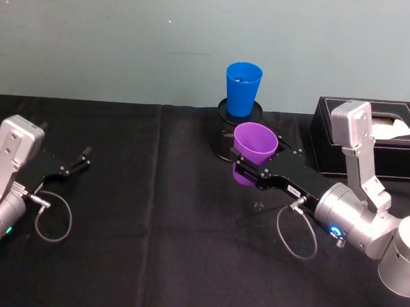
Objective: Pick up one cup with a gripper and tap it against the other cup.
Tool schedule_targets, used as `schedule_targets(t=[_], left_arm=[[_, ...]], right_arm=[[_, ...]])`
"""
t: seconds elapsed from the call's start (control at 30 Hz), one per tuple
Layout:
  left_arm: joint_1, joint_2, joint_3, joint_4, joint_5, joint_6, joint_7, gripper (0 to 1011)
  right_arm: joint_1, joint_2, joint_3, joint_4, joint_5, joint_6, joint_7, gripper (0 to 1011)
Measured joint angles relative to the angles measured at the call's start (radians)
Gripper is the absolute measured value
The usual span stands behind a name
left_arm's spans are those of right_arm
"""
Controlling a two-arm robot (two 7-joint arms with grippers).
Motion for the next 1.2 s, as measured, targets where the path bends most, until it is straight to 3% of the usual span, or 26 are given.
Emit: schedule_targets(t=[1.2], left_arm=[[0.0,0.0,0.0,0.0,0.0,0.0,0.0,1000]], right_arm=[[0.0,0.0,0.0,0.0,0.0,0.0,0.0,737]])
